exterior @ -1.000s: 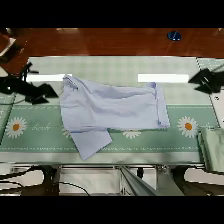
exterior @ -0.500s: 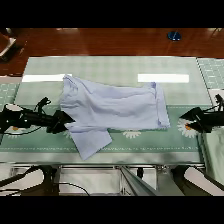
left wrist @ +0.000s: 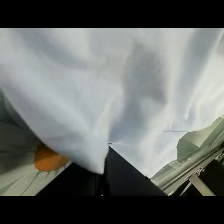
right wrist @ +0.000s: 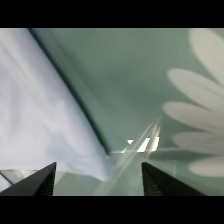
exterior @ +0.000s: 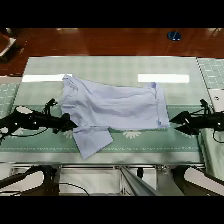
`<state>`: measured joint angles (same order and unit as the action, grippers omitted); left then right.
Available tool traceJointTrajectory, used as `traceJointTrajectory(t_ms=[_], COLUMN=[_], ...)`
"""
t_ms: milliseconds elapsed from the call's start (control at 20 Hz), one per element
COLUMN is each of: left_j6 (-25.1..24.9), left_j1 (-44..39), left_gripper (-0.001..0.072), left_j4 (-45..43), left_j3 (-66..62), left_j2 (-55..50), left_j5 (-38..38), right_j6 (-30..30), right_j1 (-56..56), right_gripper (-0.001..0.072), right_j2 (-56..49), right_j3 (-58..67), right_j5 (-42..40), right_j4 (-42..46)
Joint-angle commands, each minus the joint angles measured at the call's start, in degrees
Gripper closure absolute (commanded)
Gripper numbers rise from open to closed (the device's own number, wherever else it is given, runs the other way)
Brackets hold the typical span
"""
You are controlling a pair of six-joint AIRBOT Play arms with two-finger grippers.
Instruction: Fold the shirts.
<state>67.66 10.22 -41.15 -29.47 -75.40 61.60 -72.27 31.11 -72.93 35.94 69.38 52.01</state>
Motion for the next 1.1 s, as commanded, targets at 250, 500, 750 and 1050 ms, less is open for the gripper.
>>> traceJointTrajectory(t_ms=[250, 500, 750, 1050], left_j6=[-1.7, -2.1, -2.1, 2.5], left_j1=[0.0, 3.7, 4.1, 8.5], left_gripper=[0.0686, 0.0686, 0.0687, 0.0687], left_j4=[1.1, 8.3, 12.4, -6.5], left_j3=[-3.4, -24.2, -55.5, -73.7], left_j2=[0.6, 7.4, 18.9, 32.5], left_j5=[0.2, 4.2, -8.5, -9.0], right_j6=[3.8, -0.8, -5.2, -7.7], right_j1=[-12.8, -12.7, -12.7, -12.7], right_gripper=[0.0683, 0.0684, 0.0684, 0.0684], right_j2=[-6.8, -1.6, 3.8, 21.3], right_j3=[9.9, 34.6, 71.5, 83.7], right_j5=[-1.2, 3.4, 5.1, 5.6], right_j4=[-5.5, -5.8, -4.6, 4.0])
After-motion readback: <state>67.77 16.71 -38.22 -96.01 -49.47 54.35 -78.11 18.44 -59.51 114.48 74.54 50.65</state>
